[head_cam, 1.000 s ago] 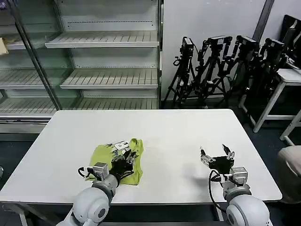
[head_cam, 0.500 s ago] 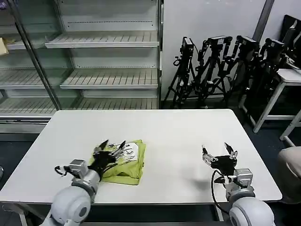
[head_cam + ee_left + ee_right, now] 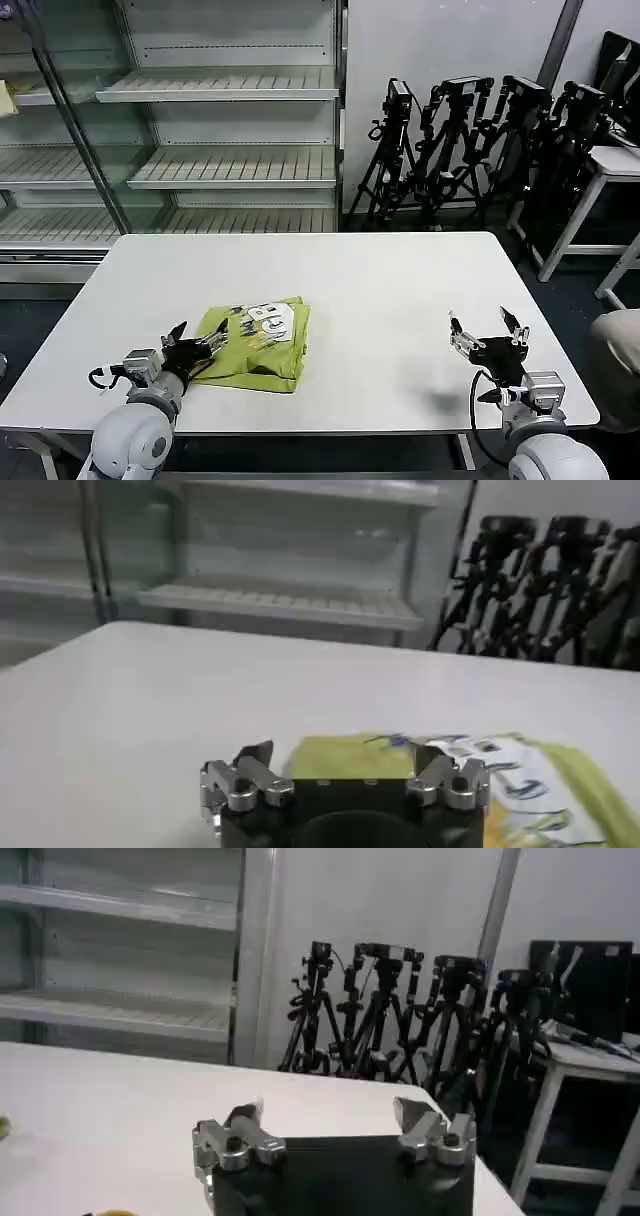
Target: Fold and organize the clothes.
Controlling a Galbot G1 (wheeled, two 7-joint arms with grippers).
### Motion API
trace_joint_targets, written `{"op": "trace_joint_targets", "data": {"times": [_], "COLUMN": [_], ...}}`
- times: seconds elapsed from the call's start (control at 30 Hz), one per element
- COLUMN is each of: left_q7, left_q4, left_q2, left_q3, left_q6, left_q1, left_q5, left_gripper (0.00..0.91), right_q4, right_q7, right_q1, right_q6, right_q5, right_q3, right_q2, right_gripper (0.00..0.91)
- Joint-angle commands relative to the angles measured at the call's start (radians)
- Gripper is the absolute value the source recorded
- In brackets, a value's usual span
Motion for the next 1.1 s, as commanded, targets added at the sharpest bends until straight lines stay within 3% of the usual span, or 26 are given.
{"op": "trace_joint_targets", "data": {"times": [0.03,0.17,0.2,0.23,0.27,0.83,1.1], "left_q7": [0.043,0.063,0.077,0.092,0.109,0.167,0.243], "left_q4": [0.104,0.115,0.114,0.112,0.115,0.118,0.134], "left_q2": [-0.012,-0.027,-0.030,-0.030,-0.030,-0.061,-0.030], "left_q3": [-0.033,-0.024,-0.022,-0.021,-0.017,-0.012,-0.040], "left_q6": [0.015,0.012,0.011,0.007,0.004,-0.032,-0.107], "left_q1": [0.014,0.005,0.003,0.005,0.006,0.033,0.013], "left_q5": [0.026,0.045,0.037,0.035,0.039,0.091,0.118], "left_gripper": [0.907,0.907,0.846,0.161,0.030,0.020,0.020], "right_q4": [0.009,0.011,0.009,0.006,0.003,-0.006,-0.006], "right_q7": [-0.003,-0.006,-0.006,-0.005,-0.004,-0.004,-0.004], "right_q1": [-0.026,-0.021,-0.010,-0.006,0.002,0.030,0.034], "right_q6": [0.015,0.013,0.010,0.007,0.004,-0.002,-0.004], "right_q5": [-0.002,-0.002,-0.002,-0.003,-0.005,-0.020,-0.022], "right_q3": [0.022,0.019,0.017,0.014,0.007,-0.051,-0.072], "right_q2": [-0.002,-0.005,-0.005,-0.004,-0.003,-0.017,-0.015], "right_gripper": [0.907,0.907,0.907,0.907,0.907,0.907,0.907]}}
